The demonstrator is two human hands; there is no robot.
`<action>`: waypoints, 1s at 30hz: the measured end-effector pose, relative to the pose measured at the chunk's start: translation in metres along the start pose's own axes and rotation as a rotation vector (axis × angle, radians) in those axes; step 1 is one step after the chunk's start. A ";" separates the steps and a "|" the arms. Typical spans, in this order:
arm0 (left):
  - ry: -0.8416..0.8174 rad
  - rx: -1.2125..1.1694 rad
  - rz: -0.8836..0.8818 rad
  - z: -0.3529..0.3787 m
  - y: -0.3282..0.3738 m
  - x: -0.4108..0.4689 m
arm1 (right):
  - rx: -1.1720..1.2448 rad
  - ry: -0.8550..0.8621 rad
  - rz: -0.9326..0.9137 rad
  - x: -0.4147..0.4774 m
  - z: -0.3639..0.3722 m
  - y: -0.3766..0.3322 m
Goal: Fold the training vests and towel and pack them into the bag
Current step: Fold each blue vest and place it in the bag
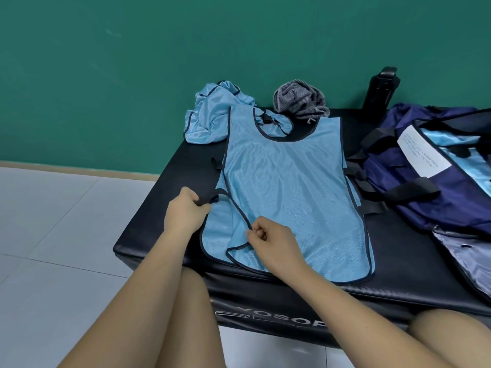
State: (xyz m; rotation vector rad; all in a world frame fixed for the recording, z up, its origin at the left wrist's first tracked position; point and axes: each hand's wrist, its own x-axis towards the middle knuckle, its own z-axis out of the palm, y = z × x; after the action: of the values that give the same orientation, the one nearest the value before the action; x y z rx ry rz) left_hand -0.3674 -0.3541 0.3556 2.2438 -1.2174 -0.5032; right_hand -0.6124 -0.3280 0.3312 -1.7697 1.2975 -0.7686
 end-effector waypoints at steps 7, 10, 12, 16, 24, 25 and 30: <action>0.027 -0.140 -0.014 -0.008 0.002 -0.030 | -0.037 -0.031 0.035 0.006 0.002 -0.016; -0.046 -0.186 0.055 -0.002 0.015 -0.041 | -0.127 -0.026 -0.039 0.000 0.012 -0.029; -0.129 -0.238 0.050 0.004 0.020 -0.043 | -0.213 -0.030 -0.102 -0.003 0.020 -0.036; -0.235 -0.259 0.038 0.004 0.014 -0.042 | -0.308 -0.029 -0.246 0.001 0.037 -0.046; -0.126 -0.136 -0.025 -0.014 -0.003 -0.033 | -0.443 -0.093 -0.468 0.008 0.050 -0.036; -0.121 -0.103 -0.024 -0.014 -0.005 -0.032 | -0.457 -0.069 -0.490 0.009 0.047 -0.031; -0.042 0.027 0.064 -0.015 -0.011 -0.025 | -0.531 0.036 -0.512 0.024 0.009 -0.003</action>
State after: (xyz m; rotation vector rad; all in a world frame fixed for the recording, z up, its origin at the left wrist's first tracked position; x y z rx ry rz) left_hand -0.3648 -0.3234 0.3625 2.2191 -1.3206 -0.5146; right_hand -0.5972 -0.3480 0.3294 -2.5869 1.1463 -0.7722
